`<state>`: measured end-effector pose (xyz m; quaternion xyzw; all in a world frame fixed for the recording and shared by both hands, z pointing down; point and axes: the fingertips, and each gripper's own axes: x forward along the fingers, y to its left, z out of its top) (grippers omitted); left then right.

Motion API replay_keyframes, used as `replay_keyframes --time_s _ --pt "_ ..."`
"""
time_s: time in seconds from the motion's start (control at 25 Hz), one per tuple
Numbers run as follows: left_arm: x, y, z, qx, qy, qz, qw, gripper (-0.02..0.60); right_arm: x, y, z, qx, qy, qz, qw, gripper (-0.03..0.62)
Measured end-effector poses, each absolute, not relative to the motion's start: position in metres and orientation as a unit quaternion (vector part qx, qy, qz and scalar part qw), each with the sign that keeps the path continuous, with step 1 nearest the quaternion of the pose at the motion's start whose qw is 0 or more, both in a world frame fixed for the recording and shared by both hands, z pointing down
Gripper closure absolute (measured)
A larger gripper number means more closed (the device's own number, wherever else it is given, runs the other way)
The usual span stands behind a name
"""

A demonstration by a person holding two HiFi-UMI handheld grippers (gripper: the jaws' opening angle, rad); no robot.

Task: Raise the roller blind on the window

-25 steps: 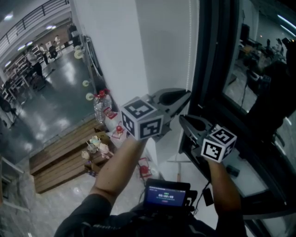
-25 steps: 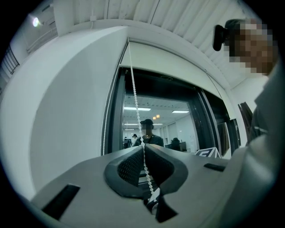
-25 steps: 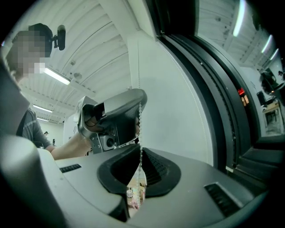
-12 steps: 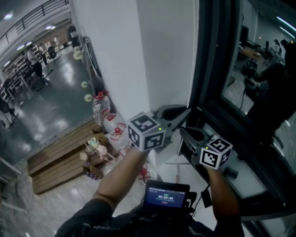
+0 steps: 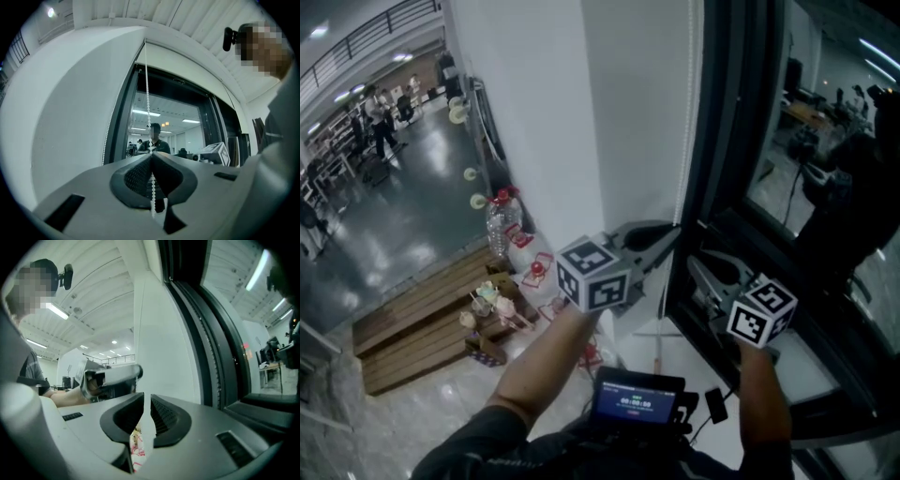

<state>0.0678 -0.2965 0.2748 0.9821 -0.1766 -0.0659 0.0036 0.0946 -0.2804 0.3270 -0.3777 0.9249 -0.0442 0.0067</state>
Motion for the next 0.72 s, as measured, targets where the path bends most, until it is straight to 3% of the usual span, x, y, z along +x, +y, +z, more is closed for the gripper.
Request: replay_keyframes --time_s 0.4,0.72 --pt "0.078 -0.276 0.270 0.985 -0.158 -0.071 -0.004 0.577 0.089 -0.264 0.205 -0.351 0.934 0.038 0.060 0.534" --pt "0.079 -0.265 0.270 0.987 -0.147 -0.072 -0.006 0.577 0.058 -0.273 0.179 -0.323 0.943 0.058 0.051 0.525"
